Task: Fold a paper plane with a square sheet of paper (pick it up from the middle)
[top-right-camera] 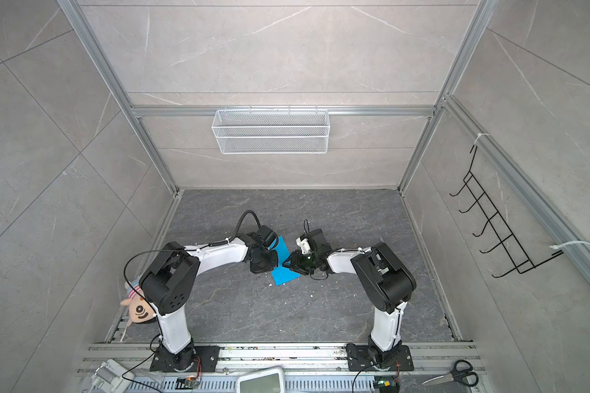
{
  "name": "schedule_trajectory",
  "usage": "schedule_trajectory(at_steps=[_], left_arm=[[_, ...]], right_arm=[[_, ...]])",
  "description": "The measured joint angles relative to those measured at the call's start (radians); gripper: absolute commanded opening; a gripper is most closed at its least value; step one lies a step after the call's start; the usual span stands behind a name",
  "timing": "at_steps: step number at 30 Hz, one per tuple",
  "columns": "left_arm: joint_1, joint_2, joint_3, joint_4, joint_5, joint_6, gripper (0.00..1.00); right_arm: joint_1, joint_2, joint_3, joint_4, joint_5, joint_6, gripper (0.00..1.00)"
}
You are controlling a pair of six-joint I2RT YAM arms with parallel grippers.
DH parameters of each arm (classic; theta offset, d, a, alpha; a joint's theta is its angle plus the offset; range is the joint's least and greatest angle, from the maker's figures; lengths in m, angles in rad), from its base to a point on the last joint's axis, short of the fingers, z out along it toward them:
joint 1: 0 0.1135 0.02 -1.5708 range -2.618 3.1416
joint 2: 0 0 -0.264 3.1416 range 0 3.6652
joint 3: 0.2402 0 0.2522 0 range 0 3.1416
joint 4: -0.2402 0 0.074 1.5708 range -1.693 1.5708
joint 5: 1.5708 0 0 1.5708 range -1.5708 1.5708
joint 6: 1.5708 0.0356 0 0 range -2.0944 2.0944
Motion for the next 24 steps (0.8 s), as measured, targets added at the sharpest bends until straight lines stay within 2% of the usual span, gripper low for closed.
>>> schedule_trajectory(at_steps=[10,24], left_arm=[[0.024,-0.017,-0.042,0.050,0.035,-0.020,0.00],[0.128,-0.079,-0.239,0.326,0.283,-0.095,0.00]], right_arm=[[0.000,0.034,0.023,0.036,0.002,0.016,0.41],[-0.010,0.073,0.032,0.107,-0.028,0.040,0.43]])
